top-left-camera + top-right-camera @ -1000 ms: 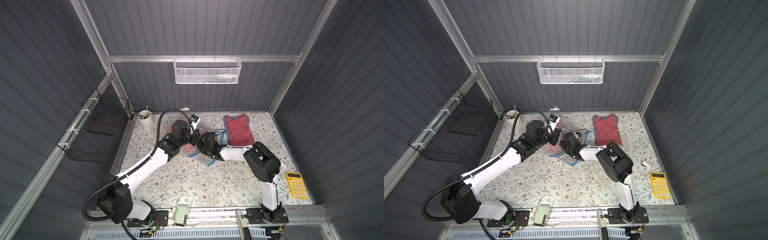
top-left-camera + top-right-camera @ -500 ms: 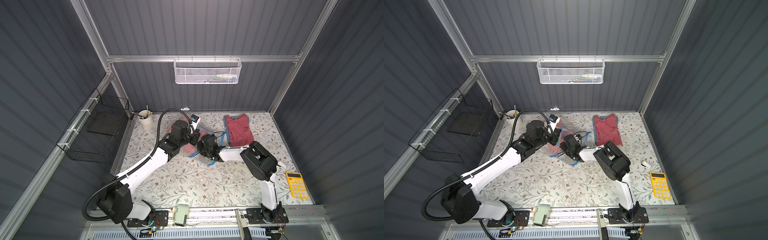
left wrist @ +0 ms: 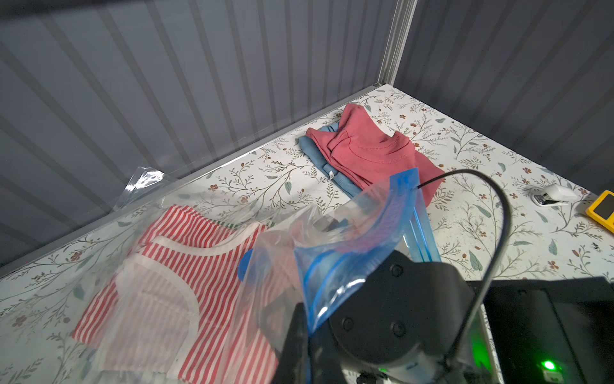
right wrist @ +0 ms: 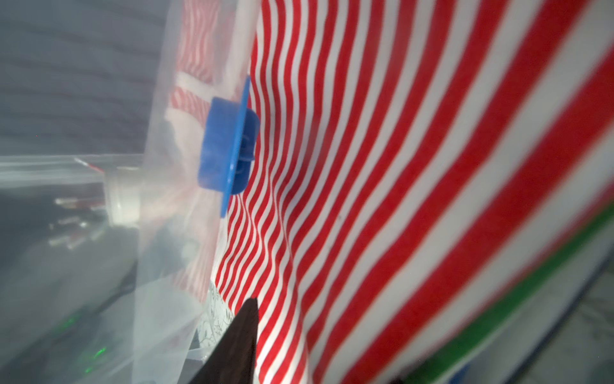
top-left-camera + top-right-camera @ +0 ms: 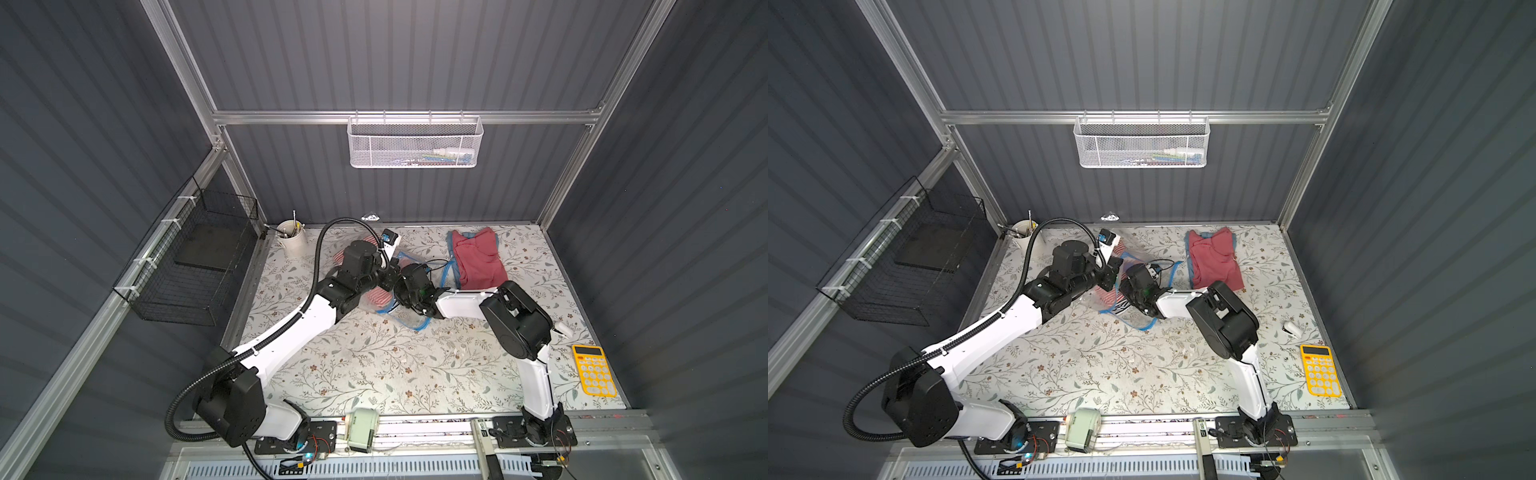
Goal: Take the tank top out of the vacuum bag
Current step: Take out the tank top from the vacuum bag.
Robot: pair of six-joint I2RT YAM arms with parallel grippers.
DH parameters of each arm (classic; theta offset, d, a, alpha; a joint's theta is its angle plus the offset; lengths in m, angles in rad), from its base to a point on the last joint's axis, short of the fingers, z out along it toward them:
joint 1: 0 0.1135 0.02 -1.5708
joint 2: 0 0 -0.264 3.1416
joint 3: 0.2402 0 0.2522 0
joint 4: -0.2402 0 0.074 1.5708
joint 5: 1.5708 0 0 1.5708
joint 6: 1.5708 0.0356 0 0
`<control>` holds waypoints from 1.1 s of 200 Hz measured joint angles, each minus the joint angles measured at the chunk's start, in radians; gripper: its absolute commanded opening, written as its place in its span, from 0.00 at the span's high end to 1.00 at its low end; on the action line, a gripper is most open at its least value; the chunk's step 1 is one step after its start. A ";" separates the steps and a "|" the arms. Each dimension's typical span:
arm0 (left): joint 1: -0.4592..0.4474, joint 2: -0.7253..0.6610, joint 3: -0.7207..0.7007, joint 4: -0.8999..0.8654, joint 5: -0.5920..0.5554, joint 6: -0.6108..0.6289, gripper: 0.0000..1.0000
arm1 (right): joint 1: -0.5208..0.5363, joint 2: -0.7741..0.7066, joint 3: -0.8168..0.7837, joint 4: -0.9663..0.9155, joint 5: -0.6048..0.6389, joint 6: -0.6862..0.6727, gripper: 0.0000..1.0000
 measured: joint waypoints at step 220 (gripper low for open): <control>0.000 0.009 0.000 0.003 0.002 -0.003 1.00 | -0.005 0.060 0.035 0.077 0.006 -0.018 1.00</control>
